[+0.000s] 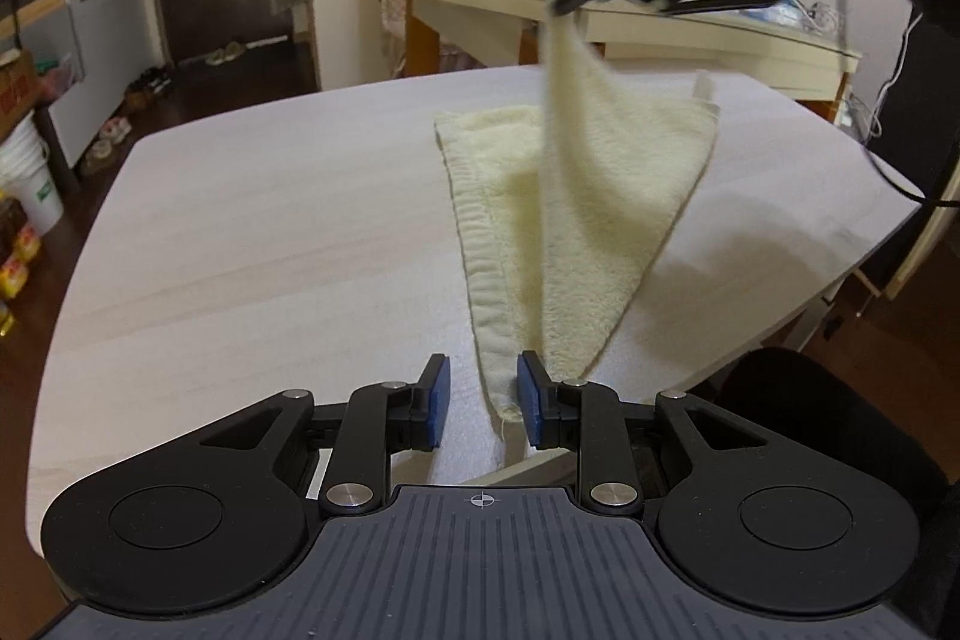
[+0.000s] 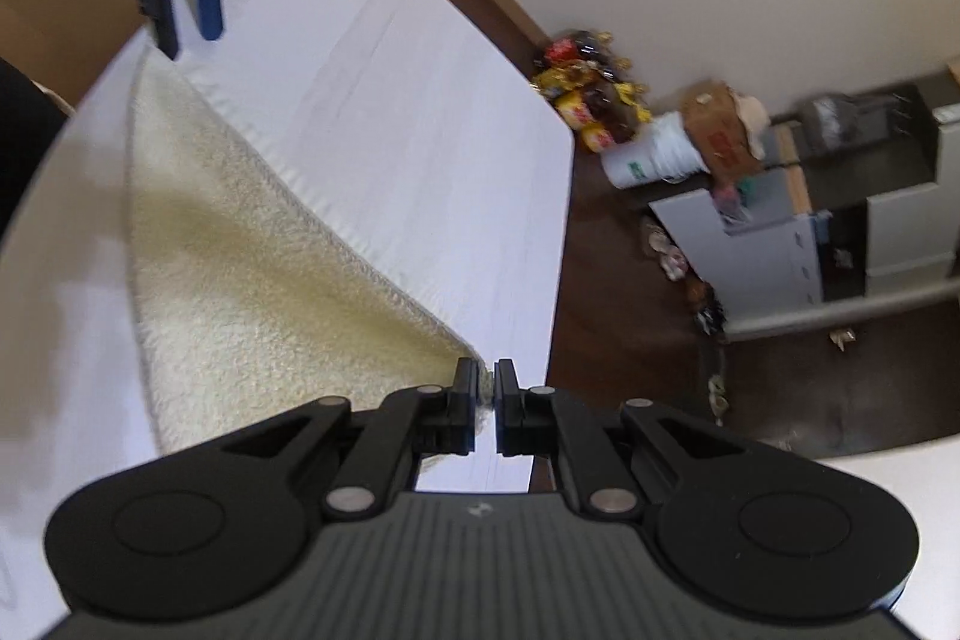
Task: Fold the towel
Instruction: 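Hold the corner with the left gripper while the right gripper folds the opposite corner over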
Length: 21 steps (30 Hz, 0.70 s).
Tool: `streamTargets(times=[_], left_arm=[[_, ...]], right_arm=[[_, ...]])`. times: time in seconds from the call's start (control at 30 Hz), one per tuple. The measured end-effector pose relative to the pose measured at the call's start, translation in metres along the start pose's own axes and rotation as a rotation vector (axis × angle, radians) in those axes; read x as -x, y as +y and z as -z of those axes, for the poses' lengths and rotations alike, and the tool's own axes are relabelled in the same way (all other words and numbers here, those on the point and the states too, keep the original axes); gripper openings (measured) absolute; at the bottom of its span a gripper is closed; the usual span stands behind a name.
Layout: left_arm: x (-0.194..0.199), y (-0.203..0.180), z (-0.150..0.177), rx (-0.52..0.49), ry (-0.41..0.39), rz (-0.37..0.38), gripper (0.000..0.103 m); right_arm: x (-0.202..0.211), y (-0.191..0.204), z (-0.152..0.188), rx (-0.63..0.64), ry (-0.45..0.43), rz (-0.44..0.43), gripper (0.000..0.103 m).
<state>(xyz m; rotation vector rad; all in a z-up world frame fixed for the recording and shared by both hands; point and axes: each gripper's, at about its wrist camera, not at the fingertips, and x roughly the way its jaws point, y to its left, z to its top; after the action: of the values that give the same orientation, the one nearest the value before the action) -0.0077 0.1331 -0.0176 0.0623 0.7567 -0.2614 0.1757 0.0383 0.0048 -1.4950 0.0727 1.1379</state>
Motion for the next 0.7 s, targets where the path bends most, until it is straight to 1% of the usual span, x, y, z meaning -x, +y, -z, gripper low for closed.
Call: streamTargets(times=[0.2, 0.33, 0.53, 0.6, 0.63, 0.67, 0.7], left_arm=[[0.0, 0.002, 0.0, 0.033, -0.01, 0.0, 0.032], [-0.002, 0.004, -0.002, 0.05, -0.012, 0.002, 0.034], [-0.005, 0.003, -0.005, 0.065, -0.009, -0.002, 0.039], [-0.005, 0.002, -0.005, 0.07, -0.011, -0.004, 0.04], [-0.005, 0.002, -0.005, 0.073, -0.012, -0.004, 0.041], [-0.004, 0.001, -0.005, 0.075, -0.011, -0.004, 0.041], [-0.003, -0.001, -0.005, 0.073, -0.009, -0.006, 0.041]], right_arm=[[-0.06, -0.01, -0.004, -0.024, 0.003, -0.093, 0.007], [-0.086, -0.01, 0.002, -0.07, 0.009, -0.13, 0.007], [-0.106, -0.016, 0.007, -0.103, 0.022, -0.15, 0.009], [-0.105, -0.019, 0.01, -0.122, 0.009, -0.139, 0.013], [-0.104, -0.021, 0.011, -0.14, 0.004, -0.131, 0.018], [-0.103, -0.022, 0.012, -0.147, 0.001, -0.118, 0.031], [-0.102, -0.024, 0.015, -0.162, -0.005, -0.092, 0.037]])
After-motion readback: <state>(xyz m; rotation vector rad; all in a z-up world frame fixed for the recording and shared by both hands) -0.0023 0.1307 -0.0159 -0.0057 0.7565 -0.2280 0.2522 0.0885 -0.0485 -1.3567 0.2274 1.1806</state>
